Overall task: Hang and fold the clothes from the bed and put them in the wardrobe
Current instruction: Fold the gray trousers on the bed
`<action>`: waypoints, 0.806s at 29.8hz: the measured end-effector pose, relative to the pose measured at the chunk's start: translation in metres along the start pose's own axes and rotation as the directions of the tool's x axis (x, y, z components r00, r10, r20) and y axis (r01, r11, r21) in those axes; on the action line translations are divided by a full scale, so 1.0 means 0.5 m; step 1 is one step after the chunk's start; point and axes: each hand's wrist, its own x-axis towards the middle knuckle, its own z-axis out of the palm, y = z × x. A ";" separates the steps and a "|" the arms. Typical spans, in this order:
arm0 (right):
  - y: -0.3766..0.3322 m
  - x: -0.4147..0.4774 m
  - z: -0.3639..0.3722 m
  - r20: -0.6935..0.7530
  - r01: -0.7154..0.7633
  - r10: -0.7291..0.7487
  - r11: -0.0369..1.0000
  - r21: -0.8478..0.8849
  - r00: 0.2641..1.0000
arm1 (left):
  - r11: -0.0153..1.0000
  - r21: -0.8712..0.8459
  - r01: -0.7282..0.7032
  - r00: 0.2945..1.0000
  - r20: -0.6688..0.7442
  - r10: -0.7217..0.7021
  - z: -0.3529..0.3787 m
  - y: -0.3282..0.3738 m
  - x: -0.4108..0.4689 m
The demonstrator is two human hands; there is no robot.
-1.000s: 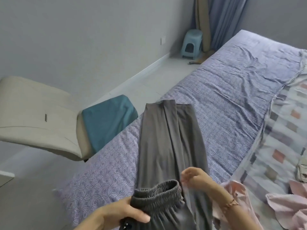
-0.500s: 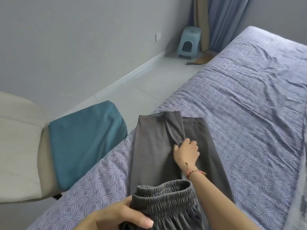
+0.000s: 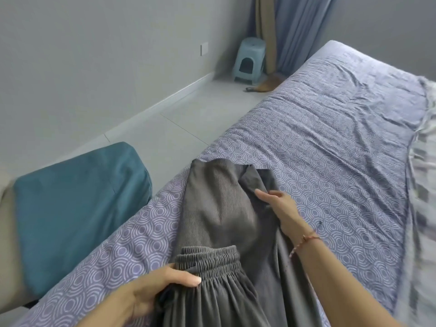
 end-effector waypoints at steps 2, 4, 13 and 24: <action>-0.024 0.002 0.014 0.015 0.104 -0.103 0.986 -0.131 0.995 | 1.000 0.006 0.012 1.000 0.005 -0.012 -0.001 0.021 0.004; -0.046 0.003 0.030 0.009 0.171 -0.173 0.965 -0.198 0.985 | 0.998 0.056 -0.040 0.999 -0.010 0.040 -0.007 0.048 0.007; -0.019 0.082 -0.044 -0.302 0.060 -0.103 0.987 -0.147 0.948 | 0.909 0.397 -0.130 0.694 -0.618 0.369 -0.094 0.234 0.174; -0.043 0.082 -0.053 0.288 -0.089 -0.026 0.921 0.380 0.957 | 0.968 -0.136 -0.209 0.947 -0.276 0.166 -0.047 0.278 0.232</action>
